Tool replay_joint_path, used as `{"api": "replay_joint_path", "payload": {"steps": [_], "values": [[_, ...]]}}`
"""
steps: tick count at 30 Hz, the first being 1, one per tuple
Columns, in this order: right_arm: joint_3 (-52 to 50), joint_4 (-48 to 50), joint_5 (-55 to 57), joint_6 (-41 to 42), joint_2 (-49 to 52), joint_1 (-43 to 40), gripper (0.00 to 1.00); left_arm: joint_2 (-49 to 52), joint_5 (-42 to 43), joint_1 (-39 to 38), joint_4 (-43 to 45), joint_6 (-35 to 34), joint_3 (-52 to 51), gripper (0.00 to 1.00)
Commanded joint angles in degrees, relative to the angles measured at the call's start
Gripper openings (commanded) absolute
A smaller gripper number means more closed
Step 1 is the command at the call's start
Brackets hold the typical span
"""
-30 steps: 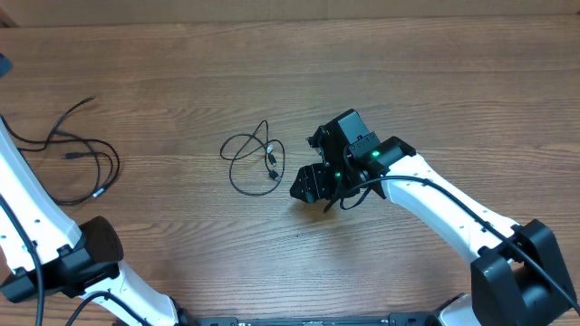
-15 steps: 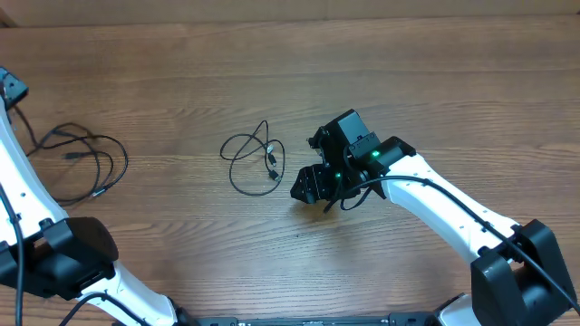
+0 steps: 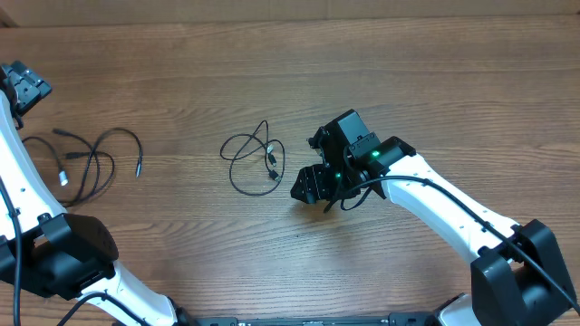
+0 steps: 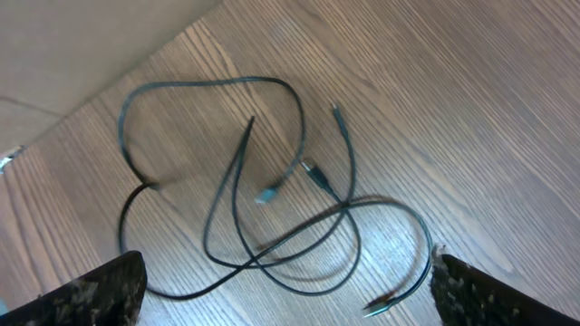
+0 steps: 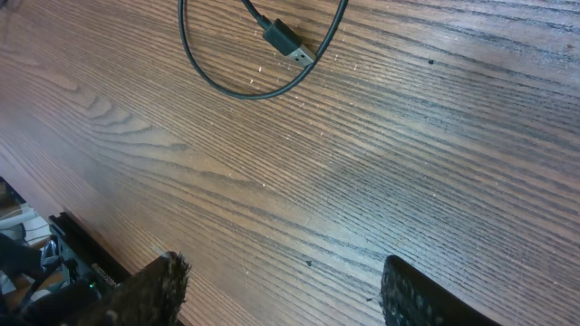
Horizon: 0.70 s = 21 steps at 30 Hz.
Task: Untangle cables
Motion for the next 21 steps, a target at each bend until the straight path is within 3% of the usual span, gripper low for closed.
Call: {"api": "replay_joint_path", "payload": {"steps": [1,9,21], "values": [[0.02,0.15,0.17,-0.39,-0.07,0.26,0.67,0.20,2.71,0.20,0.17,-0.61,-0.33,1.00],[0.02,0.15,0.20,-0.39,-0.07,0.26,0.67,0.20,3.54,0.20,-2.75,-0.83,-0.33,1.00],[0.02,0.11,0.17,-0.42,-0.07,0.26,0.67,0.20,12.81,0.26,-13.09,-4.68,-1.77,1.00]]}}
